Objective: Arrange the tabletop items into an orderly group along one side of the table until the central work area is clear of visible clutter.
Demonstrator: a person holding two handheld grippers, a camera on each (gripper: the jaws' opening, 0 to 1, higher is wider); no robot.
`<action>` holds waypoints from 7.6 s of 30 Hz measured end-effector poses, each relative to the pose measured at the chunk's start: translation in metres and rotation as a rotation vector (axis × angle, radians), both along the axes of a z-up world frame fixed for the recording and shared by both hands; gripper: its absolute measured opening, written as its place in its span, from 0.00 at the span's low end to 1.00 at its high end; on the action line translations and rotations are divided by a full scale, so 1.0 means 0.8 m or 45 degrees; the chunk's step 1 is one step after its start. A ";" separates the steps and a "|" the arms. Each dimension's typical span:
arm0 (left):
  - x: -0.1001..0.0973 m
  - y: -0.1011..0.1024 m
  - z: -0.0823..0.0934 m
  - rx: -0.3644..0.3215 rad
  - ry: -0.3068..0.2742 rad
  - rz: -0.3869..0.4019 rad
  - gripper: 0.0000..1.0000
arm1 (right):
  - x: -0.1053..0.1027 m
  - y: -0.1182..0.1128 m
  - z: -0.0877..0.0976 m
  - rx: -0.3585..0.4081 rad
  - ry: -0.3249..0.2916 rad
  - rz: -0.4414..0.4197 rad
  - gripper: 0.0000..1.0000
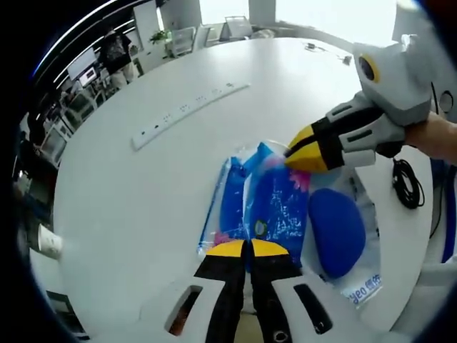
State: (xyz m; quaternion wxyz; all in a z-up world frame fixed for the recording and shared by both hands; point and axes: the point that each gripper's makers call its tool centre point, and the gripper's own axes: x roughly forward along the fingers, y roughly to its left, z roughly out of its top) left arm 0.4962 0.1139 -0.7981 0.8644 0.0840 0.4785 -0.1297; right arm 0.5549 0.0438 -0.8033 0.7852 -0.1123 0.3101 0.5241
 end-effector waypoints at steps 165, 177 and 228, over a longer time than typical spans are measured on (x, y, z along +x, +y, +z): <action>0.051 -0.290 0.035 -0.112 -0.104 -0.567 0.00 | -0.012 -0.319 0.029 0.025 -0.007 -0.628 0.00; 0.063 -0.305 0.025 -0.128 -0.113 -0.586 0.00 | -0.003 -0.337 0.012 0.015 0.012 -0.664 0.00; 0.060 -0.342 -0.006 -0.174 -0.087 -0.627 0.00 | -0.005 -0.372 -0.022 -0.030 0.055 -0.725 0.00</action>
